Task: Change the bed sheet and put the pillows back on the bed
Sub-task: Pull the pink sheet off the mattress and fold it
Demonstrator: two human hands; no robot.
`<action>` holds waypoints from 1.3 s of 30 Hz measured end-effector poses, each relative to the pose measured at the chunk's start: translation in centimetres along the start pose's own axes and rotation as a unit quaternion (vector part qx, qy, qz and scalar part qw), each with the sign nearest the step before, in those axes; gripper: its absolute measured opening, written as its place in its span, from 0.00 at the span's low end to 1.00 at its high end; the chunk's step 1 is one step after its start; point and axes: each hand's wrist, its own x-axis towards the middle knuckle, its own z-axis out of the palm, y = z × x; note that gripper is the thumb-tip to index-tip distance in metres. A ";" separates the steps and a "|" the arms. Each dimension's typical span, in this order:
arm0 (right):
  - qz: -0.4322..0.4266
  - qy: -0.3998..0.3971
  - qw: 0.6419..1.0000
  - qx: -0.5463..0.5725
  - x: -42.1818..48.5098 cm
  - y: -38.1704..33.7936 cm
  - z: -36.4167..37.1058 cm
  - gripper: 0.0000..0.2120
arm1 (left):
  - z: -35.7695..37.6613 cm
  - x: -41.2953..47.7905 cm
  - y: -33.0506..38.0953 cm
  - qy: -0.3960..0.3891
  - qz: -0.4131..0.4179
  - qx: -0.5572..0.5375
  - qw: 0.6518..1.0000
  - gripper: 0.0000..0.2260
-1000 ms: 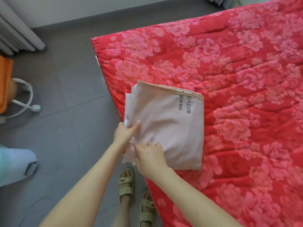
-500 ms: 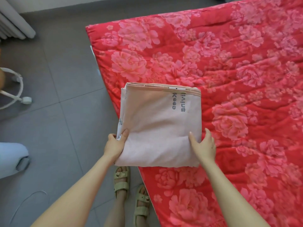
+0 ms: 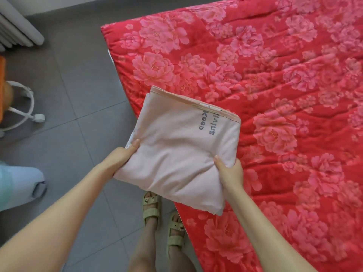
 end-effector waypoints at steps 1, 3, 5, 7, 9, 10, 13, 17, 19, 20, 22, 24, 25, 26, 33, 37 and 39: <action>-0.006 0.019 1.000 -0.009 -1.2 -0.8 0.0 0.30 | -0.4 -0.7 0.5 0.014 0.018 0.020 1.000 0.28; -0.038 0.063 0.996 -0.041 -3.4 -3.2 -0.5 0.20 | -0.8 -2.6 1.5 0.052 0.059 0.041 0.996 0.27; -0.097 0.089 0.989 -0.070 -5.7 -6.3 -1.3 0.14 | -1.1 -4.7 2.3 0.081 0.088 0.040 0.992 0.24; -0.156 0.094 0.980 -0.086 -8.1 -9.3 -2.0 0.13 | -1.6 -7.0 2.9 0.094 0.110 0.025 0.989 0.23; -0.206 0.091 0.969 -0.098 -10.6 -11.9 -2.5 0.13 | -2.6 -9.4 3.4 0.107 0.125 0.001 0.986 0.23; -0.228 0.088 0.965 -0.099 -11.7 -13.2 -2.6 0.14 | -3.4 -10.5 3.7 0.112 0.129 -0.016 0.985 0.23; -0.288 0.067 0.951 -0.095 -14.8 -17.7 -2.4 0.13 | -7.0 -13.6 4.8 0.143 0.136 -0.066 0.978 0.23; -0.338 0.021 0.936 -0.093 -18.1 -23.8 1.1 0.14 | -14.3 -15.4 5.2 0.172 0.135 -0.097 0.971 0.24; -0.354 -0.008 0.931 -0.091 -20.0 -26.9 4.3 0.18 | -18.7 -15.8 4.8 0.187 0.131 -0.101 0.968 0.25; -0.361 -0.023 0.928 -0.092 -20.9 -28.3 6.0 0.18 | -20.9 -15.8 4.4 0.194 0.126 -0.104 0.967 0.25; -0.374 -0.054 0.921 -0.095 -22.9 -31.1 9.9 0.17 | -25.6 -16.0 3.6 0.211 0.117 -0.113 0.964 0.24; -0.387 -0.080 0.913 -0.102 -24.8 -33.9 14.0 0.15 | -30.2 -15.8 2.6 0.234 0.109 -0.119 0.959 0.25; -0.394 -0.091 0.908 -0.109 -25.7 -35.2 16.0 0.16 | -32.5 -15.5 2.0 0.245 0.106 -0.121 0.956 0.26; -0.400 -0.101 0.903 -0.117 -26.6 -36.5 18.0 0.16 | -34.7 -15.2 1.3 0.256 0.103 -0.120 0.954 0.26; -0.450 -0.176 0.856 -0.184 -31.1 -44.9 32.5 0.16 | -47.7 -11.2 -2.1 0.319 0.035 -0.167 0.932 0.24; -0.480 -0.208 0.820 -0.233 -31.6 -49.3 41.7 0.12 | -53.6 -6.9 -3.2 0.341 -0.025 -0.181 0.922 0.20; -0.491 -0.227 0.796 -0.270 -31.6 -51.8 46.6 0.13 | -56.3 -4.7 -3.4 0.358 -0.053 -0.204 0.910 0.20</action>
